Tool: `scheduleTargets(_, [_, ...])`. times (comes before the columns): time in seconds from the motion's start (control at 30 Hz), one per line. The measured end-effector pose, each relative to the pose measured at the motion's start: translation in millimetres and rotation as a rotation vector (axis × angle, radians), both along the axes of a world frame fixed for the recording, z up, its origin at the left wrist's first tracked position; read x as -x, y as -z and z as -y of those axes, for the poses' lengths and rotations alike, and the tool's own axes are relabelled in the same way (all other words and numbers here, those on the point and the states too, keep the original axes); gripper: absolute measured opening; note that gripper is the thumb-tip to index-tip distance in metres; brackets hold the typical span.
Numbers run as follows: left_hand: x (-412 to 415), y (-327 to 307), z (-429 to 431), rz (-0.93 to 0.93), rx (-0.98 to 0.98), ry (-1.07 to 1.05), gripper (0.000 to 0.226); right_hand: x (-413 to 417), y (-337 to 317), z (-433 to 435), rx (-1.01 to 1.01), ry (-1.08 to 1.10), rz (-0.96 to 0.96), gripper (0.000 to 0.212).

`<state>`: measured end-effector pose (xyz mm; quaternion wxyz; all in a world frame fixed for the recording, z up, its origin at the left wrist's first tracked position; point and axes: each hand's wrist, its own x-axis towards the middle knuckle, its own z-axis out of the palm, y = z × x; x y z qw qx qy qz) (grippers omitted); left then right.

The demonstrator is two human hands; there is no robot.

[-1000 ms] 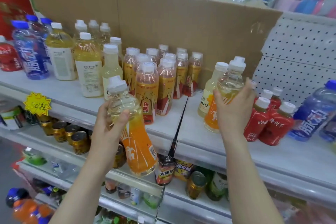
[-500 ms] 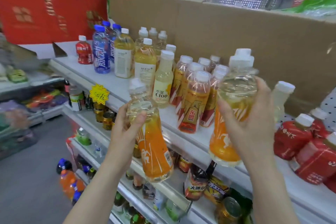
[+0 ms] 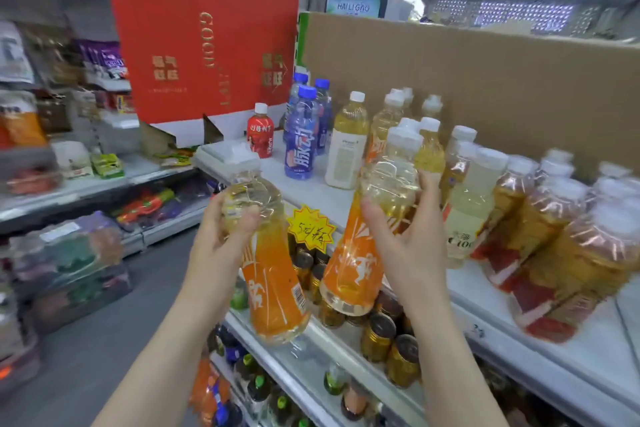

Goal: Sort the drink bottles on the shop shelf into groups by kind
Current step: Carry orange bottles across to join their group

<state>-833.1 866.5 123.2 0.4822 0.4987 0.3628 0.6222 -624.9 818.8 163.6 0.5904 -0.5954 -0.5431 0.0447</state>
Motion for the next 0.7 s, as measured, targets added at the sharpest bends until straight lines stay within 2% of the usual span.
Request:
scheduleTargets(0.23, [47, -11, -74, -0.005, -0.036, 0.055, 0.025, 43, -12, -71, -0.004, 0.106, 0.018, 0.081])
scheduleTargets(0.37, [45, -17, -116, 0.018, -0.069, 0.136, 0.033, 32, -23, -118, -0.030, 0.235, 0.086, 0.079])
scheduleTargets(0.57, [23, -25, -172, 0.005, -0.150, 0.209, 0.047, 13, -4, -184, 0.062, 0.332, 0.105, 0.081])
scheduleTargets(0.7, [17, -24, -200, -0.032, -0.184, 0.259, 0.067, 8, 2, -213, 0.085, 0.476, 0.113, 0.081])
